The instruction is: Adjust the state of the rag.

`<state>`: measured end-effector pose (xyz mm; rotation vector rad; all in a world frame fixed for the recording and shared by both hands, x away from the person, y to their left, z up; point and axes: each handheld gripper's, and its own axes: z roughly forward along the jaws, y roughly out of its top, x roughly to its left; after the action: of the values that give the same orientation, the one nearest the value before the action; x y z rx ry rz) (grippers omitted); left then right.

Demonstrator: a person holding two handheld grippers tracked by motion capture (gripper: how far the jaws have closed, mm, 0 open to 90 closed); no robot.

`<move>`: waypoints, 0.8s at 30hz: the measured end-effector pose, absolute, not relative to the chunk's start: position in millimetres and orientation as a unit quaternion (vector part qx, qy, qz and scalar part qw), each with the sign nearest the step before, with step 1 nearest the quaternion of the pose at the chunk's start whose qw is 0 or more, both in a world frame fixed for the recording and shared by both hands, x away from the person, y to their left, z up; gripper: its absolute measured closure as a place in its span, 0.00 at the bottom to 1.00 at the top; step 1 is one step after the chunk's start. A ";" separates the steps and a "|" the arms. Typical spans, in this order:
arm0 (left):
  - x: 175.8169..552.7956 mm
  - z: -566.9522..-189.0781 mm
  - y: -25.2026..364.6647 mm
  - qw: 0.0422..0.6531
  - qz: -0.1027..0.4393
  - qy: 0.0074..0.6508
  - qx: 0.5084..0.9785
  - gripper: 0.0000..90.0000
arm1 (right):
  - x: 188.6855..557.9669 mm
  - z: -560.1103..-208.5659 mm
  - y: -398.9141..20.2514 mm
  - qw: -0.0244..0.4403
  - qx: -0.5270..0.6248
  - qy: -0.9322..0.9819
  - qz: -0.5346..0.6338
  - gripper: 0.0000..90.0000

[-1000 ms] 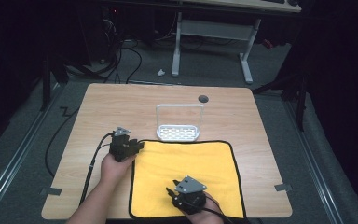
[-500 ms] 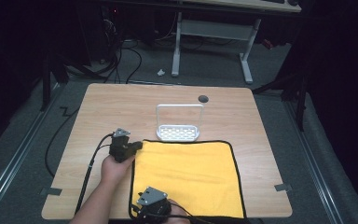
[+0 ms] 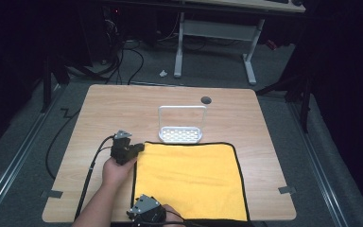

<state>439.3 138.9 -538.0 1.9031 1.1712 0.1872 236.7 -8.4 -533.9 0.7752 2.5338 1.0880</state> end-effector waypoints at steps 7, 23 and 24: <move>439.9 -538.2 139.7 0.437 0.071 0.473 0.762 0.92 | 241.2 -531.4 -11.7 0.158 0.272 0.877 0.364 0.91; 431.5 -533.3 156.9 0.468 0.077 0.493 0.729 0.93 | 237.3 -505.5 -12.5 0.187 0.251 0.855 0.414 0.93; 430.7 -532.7 160.0 0.466 0.079 0.494 0.730 0.93 | 237.5 -502.6 -9.1 0.190 0.246 0.854 0.417 0.93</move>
<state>430.7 160.0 -532.7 1.7922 1.2122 0.1931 237.5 -9.1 -502.6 0.6912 2.3996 1.1722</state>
